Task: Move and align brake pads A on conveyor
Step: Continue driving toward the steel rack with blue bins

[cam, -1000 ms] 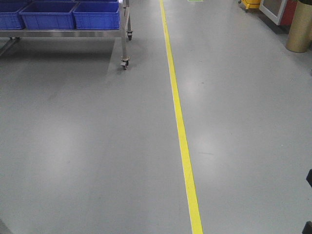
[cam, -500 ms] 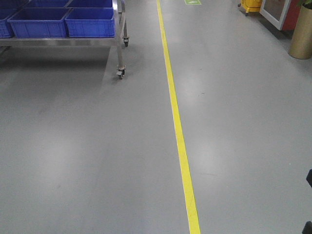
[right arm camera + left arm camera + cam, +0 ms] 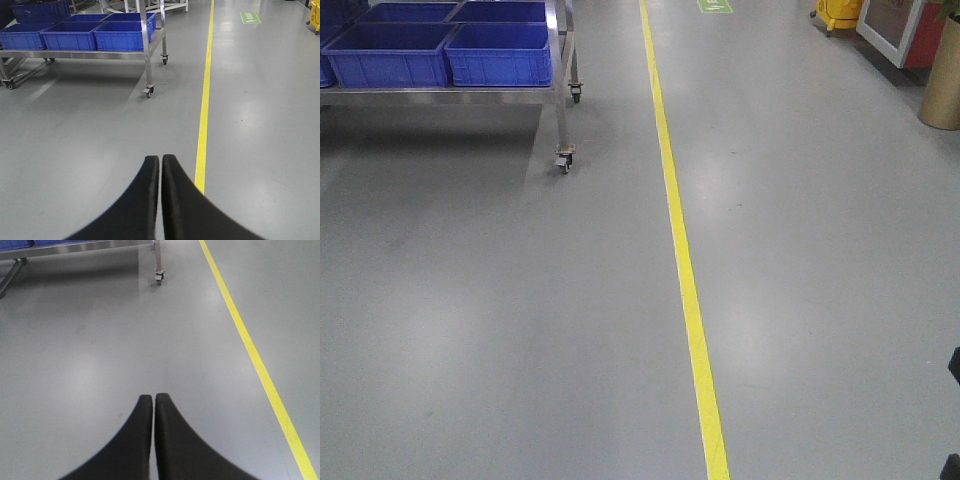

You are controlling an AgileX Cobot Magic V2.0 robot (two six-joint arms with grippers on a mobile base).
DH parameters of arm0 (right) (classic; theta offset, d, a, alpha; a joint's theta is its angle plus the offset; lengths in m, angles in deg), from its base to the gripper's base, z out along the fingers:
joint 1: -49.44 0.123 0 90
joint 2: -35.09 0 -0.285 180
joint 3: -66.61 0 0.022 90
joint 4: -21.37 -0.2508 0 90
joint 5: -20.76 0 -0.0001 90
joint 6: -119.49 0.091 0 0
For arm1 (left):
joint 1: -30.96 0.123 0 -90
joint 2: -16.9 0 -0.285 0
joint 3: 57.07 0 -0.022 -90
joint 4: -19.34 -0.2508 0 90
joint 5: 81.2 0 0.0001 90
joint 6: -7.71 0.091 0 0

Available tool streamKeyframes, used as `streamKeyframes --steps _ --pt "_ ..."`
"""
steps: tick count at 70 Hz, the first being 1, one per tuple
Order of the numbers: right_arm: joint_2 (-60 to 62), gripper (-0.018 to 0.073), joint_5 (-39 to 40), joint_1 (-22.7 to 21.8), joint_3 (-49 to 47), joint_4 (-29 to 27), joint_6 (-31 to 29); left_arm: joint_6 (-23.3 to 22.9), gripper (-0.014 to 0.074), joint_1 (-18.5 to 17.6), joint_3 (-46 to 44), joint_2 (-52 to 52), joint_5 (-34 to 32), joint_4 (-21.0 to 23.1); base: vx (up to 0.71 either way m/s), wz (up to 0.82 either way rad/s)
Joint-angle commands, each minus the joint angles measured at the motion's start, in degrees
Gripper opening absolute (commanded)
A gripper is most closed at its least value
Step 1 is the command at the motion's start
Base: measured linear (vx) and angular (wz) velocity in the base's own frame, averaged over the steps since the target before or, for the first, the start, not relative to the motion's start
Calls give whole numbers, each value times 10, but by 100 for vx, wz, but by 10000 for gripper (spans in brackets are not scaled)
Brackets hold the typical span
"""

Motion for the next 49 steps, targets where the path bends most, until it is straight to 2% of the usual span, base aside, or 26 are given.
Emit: streamKeyframes --steps 1,32,49 --pt "-4 -1 41 -1 -17 5 -4 -5 -6 -4 -17 8 -40 -4 14 0" --pt "-4 -1 41 -1 -17 5 -4 -5 -6 -4 -17 8 -40 -4 9 1" --pt "-4 -1 41 -1 -17 5 -4 -5 -6 -4 -17 8 -40 -4 7 27"
